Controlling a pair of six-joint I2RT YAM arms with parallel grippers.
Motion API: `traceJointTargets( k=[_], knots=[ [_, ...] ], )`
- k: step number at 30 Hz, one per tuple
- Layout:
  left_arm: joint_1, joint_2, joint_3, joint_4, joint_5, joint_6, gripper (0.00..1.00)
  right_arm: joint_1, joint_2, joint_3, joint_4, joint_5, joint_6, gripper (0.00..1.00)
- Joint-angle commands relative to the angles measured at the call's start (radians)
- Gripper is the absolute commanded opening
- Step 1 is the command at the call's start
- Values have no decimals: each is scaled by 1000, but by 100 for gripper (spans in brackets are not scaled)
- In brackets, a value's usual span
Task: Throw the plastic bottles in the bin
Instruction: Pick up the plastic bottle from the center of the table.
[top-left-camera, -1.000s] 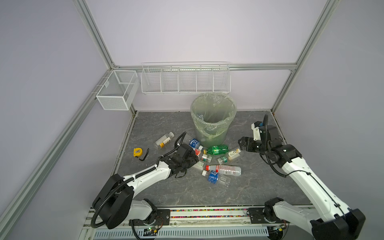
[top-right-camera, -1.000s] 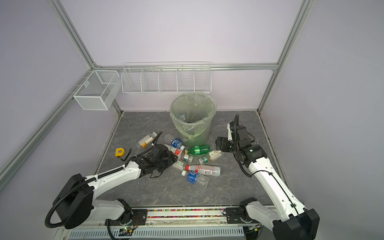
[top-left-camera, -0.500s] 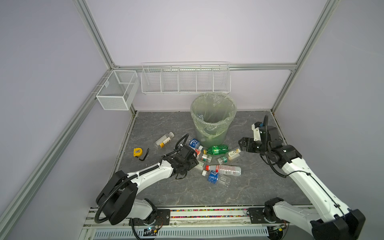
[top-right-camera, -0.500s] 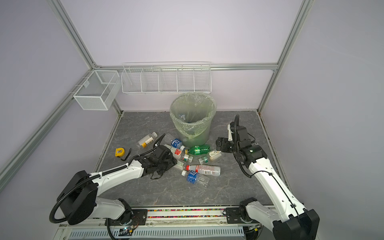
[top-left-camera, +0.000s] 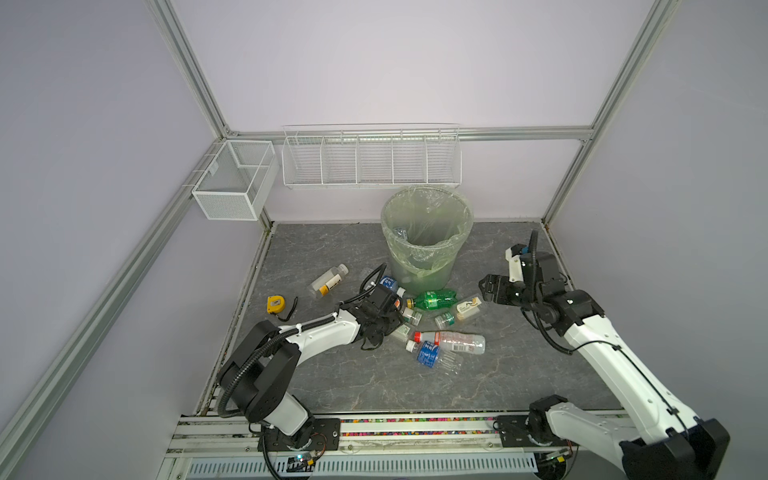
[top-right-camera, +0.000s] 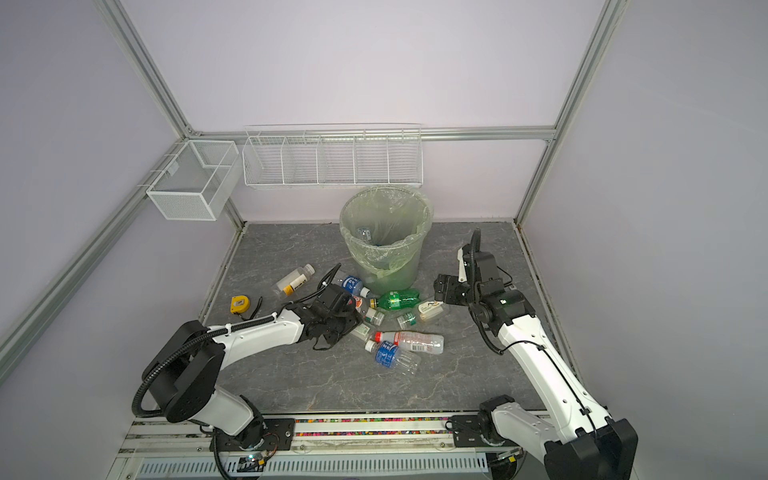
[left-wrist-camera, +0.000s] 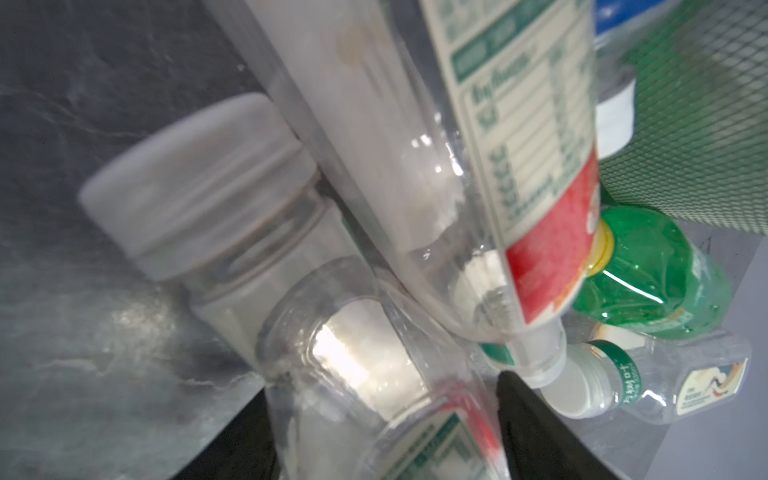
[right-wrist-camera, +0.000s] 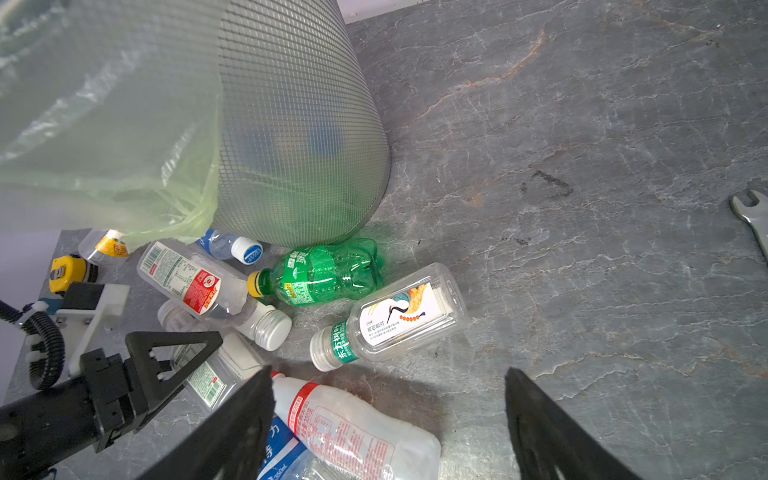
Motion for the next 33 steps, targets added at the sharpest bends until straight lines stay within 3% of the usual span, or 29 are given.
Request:
traceJointTargets(
  k=[1, 12, 25, 33],
  knots=[
    [-3, 0, -25, -20, -4, -13, 71, -10, 4, -18, 11, -1, -1, 88],
    [-3, -124, -136, -126, -73, 10, 68, -26, 12, 4, 3, -3, -6, 88],
    [2, -189, -128, -354, -186, 42, 66, -31, 19, -2, 11, -24, 6, 88],
    [2, -180, -83, -400, -207, 85, 80, -31, 25, 4, 16, -29, 6, 88]
  ],
)
